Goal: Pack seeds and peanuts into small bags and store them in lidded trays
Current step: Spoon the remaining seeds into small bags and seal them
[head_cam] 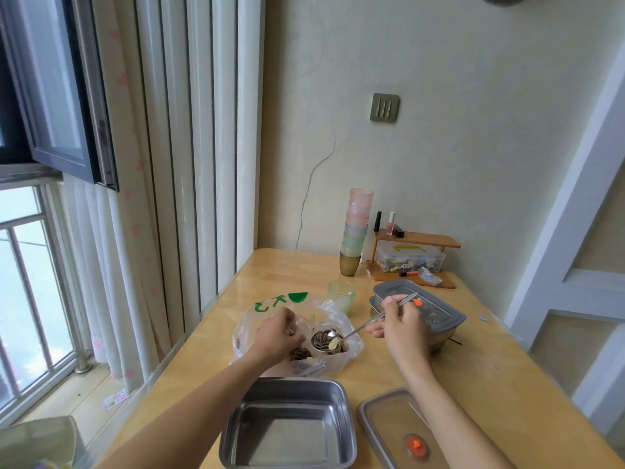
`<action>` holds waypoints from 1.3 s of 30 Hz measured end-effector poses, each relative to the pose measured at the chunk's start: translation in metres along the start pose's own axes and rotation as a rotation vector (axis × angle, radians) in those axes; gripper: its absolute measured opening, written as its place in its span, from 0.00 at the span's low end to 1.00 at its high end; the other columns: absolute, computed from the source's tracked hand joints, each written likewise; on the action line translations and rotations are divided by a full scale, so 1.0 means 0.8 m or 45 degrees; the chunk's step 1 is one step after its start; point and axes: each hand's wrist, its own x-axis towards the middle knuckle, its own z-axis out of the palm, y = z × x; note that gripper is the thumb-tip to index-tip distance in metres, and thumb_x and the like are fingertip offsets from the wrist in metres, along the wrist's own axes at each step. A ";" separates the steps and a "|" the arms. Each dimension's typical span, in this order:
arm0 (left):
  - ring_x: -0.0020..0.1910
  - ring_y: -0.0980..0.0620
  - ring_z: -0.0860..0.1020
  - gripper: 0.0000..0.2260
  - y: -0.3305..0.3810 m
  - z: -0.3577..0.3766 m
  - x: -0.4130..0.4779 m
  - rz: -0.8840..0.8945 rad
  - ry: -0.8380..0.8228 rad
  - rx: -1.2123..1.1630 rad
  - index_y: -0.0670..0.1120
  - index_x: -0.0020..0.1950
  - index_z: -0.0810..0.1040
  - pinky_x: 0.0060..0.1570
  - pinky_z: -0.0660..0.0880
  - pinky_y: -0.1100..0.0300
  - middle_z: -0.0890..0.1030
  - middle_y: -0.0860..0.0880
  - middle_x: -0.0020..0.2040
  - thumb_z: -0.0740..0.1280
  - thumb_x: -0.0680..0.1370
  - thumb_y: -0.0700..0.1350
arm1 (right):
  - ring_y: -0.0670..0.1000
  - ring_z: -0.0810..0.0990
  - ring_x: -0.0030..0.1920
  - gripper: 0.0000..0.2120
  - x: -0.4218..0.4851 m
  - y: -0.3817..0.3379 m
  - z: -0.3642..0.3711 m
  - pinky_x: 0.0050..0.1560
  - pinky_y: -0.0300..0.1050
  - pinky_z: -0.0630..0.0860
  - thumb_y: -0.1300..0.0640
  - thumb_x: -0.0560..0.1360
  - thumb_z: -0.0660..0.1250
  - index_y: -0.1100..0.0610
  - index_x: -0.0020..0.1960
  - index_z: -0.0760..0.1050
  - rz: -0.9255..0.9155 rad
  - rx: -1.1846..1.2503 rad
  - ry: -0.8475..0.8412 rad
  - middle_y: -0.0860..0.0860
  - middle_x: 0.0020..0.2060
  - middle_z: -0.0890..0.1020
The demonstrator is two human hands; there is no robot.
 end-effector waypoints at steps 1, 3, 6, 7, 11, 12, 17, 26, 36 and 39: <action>0.55 0.47 0.80 0.17 0.002 0.001 0.000 0.005 0.013 -0.003 0.46 0.61 0.73 0.59 0.77 0.48 0.82 0.49 0.54 0.74 0.77 0.47 | 0.44 0.83 0.29 0.13 0.003 -0.004 -0.002 0.44 0.46 0.79 0.53 0.86 0.58 0.56 0.49 0.77 -0.003 -0.006 0.030 0.49 0.28 0.85; 0.56 0.47 0.80 0.16 0.005 0.000 0.001 0.016 0.016 0.016 0.44 0.64 0.74 0.58 0.77 0.51 0.82 0.47 0.57 0.71 0.79 0.47 | 0.44 0.82 0.28 0.13 0.010 -0.016 -0.005 0.41 0.43 0.77 0.53 0.86 0.58 0.58 0.49 0.77 -0.012 0.010 0.075 0.50 0.28 0.85; 0.57 0.47 0.80 0.18 0.003 0.001 0.000 0.041 -0.057 0.062 0.45 0.67 0.72 0.61 0.75 0.49 0.81 0.48 0.61 0.69 0.79 0.48 | 0.44 0.83 0.29 0.14 0.017 -0.033 -0.006 0.40 0.42 0.76 0.52 0.86 0.57 0.57 0.50 0.77 -0.041 0.027 0.078 0.49 0.29 0.85; 0.57 0.48 0.80 0.19 0.001 0.002 0.000 0.056 -0.082 0.085 0.47 0.67 0.71 0.63 0.74 0.48 0.80 0.50 0.62 0.70 0.78 0.50 | 0.44 0.83 0.29 0.13 0.019 -0.038 -0.005 0.42 0.43 0.77 0.52 0.87 0.57 0.56 0.51 0.77 -0.055 0.037 0.065 0.49 0.29 0.86; 0.54 0.53 0.77 0.22 -0.001 0.012 0.006 0.071 -0.046 0.213 0.51 0.63 0.69 0.63 0.65 0.55 0.79 0.54 0.59 0.73 0.74 0.52 | 0.45 0.84 0.30 0.11 0.020 -0.053 0.008 0.40 0.40 0.76 0.53 0.87 0.57 0.55 0.51 0.76 -0.098 0.041 0.003 0.50 0.30 0.86; 0.53 0.53 0.76 0.21 0.001 0.013 0.007 0.069 -0.026 0.241 0.50 0.61 0.69 0.61 0.63 0.56 0.78 0.54 0.57 0.74 0.74 0.52 | 0.45 0.84 0.31 0.11 0.020 -0.054 0.012 0.41 0.41 0.77 0.53 0.87 0.57 0.54 0.51 0.76 -0.104 0.046 -0.008 0.50 0.30 0.86; 0.55 0.49 0.75 0.23 0.012 0.017 0.013 0.029 -0.011 0.287 0.49 0.62 0.68 0.59 0.64 0.52 0.77 0.52 0.53 0.74 0.74 0.50 | 0.46 0.84 0.31 0.11 0.026 -0.048 0.018 0.48 0.49 0.81 0.53 0.87 0.57 0.54 0.51 0.75 -0.116 0.040 -0.003 0.50 0.30 0.86; 0.50 0.49 0.75 0.17 0.012 0.016 0.015 0.001 -0.081 0.201 0.48 0.57 0.66 0.56 0.64 0.52 0.80 0.50 0.53 0.70 0.78 0.54 | 0.47 0.85 0.32 0.10 0.024 -0.052 0.023 0.48 0.54 0.83 0.53 0.86 0.59 0.52 0.49 0.75 -0.258 0.006 -0.072 0.51 0.31 0.86; 0.52 0.46 0.78 0.20 0.017 0.009 0.014 -0.079 -0.100 0.014 0.47 0.57 0.69 0.60 0.74 0.46 0.79 0.49 0.50 0.73 0.76 0.55 | 0.44 0.84 0.37 0.08 0.003 -0.085 0.030 0.40 0.44 0.80 0.56 0.86 0.59 0.56 0.50 0.73 -0.891 -0.236 -0.363 0.49 0.44 0.79; 0.49 0.47 0.79 0.20 0.019 0.008 0.013 -0.093 -0.080 -0.114 0.46 0.58 0.70 0.55 0.77 0.48 0.80 0.47 0.51 0.75 0.75 0.53 | 0.47 0.83 0.38 0.07 -0.002 -0.086 0.036 0.42 0.49 0.78 0.55 0.86 0.59 0.53 0.50 0.72 -1.017 -0.259 -0.397 0.48 0.43 0.78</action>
